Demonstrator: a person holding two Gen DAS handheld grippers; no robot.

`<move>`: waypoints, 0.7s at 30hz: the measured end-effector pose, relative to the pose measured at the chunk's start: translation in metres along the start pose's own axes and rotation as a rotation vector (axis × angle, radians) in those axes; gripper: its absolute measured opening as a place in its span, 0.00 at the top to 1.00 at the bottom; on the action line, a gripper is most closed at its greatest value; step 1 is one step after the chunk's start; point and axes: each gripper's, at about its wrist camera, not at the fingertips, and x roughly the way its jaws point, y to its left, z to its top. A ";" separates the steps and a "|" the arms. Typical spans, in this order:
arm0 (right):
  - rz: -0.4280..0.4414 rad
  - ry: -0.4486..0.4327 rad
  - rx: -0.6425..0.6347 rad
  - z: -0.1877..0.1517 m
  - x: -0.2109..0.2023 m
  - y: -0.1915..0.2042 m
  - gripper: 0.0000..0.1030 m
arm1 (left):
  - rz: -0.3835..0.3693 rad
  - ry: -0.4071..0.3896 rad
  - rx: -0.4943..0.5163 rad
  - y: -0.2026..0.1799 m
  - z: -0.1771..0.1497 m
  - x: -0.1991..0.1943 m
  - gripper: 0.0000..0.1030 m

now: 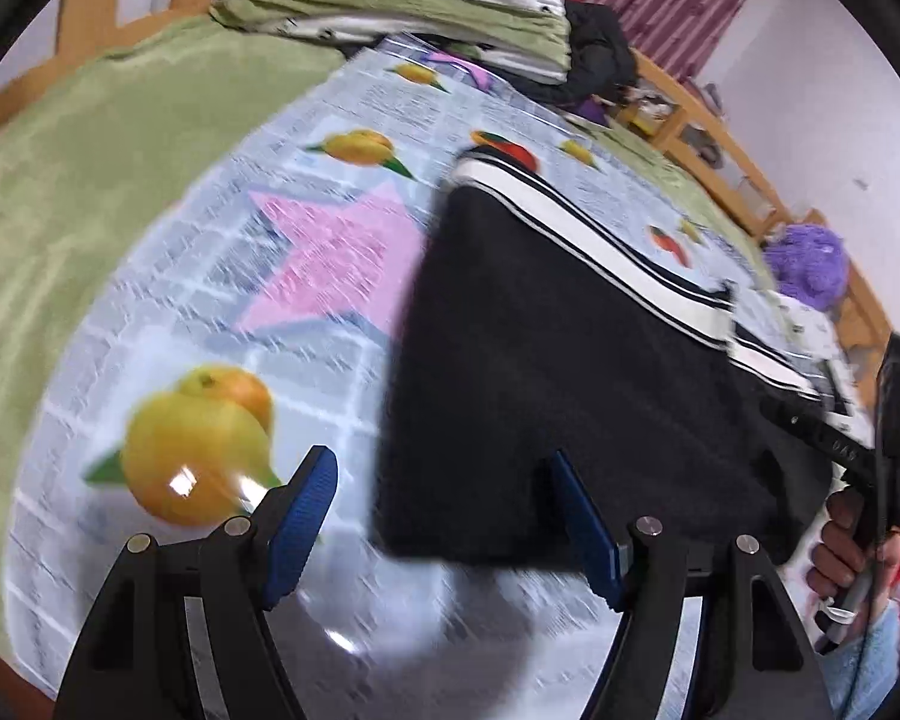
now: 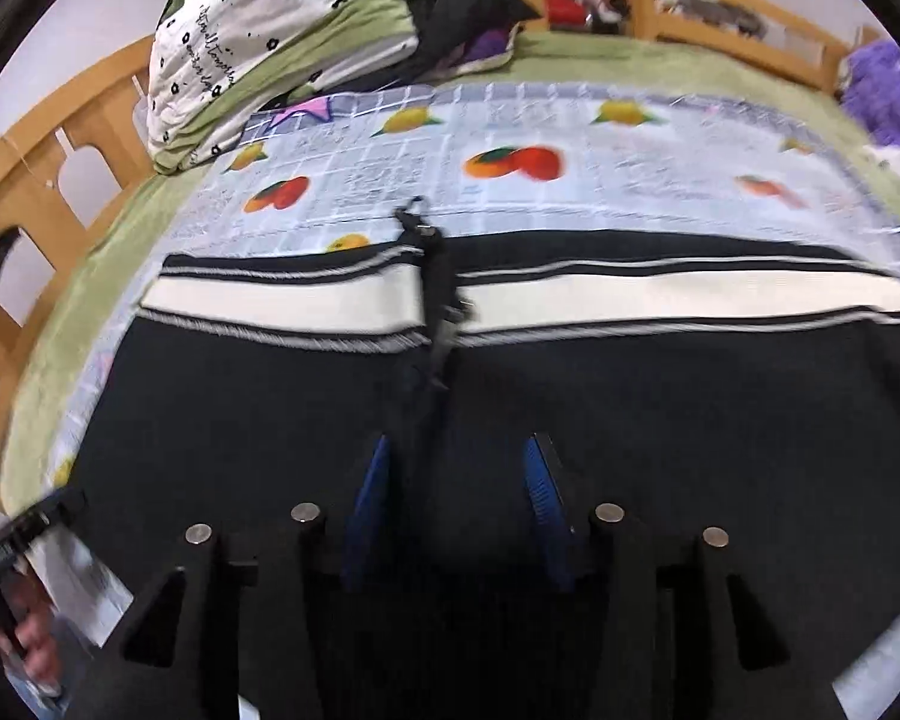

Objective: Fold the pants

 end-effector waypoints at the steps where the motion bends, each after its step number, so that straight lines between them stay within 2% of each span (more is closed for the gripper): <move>1: -0.032 -0.009 -0.018 -0.008 -0.012 -0.004 0.54 | -0.026 0.010 -0.007 0.001 -0.003 0.000 0.31; 4: -0.118 -0.038 -0.078 -0.029 -0.046 -0.021 0.46 | -0.043 0.012 -0.027 0.002 -0.008 0.000 0.31; 6: -0.138 -0.051 -0.089 -0.045 -0.063 -0.036 0.37 | -0.038 0.012 -0.041 0.002 -0.007 0.003 0.31; 9: -0.139 -0.074 -0.034 -0.068 -0.078 -0.063 0.37 | -0.022 0.011 -0.046 -0.003 -0.004 0.009 0.31; 12: -0.123 -0.099 0.045 -0.080 -0.075 -0.084 0.36 | 0.007 0.005 -0.027 -0.012 -0.003 0.015 0.31; 15: -0.095 -0.054 0.150 -0.084 -0.059 -0.101 0.37 | 0.066 -0.013 0.017 -0.022 -0.007 0.017 0.31; 17: -0.046 -0.044 0.214 -0.088 -0.049 -0.110 0.37 | 0.100 -0.028 0.045 -0.027 -0.010 0.017 0.31; 21: -0.023 -0.044 0.262 -0.098 -0.035 -0.119 0.36 | 0.121 -0.046 0.050 -0.028 -0.012 0.016 0.31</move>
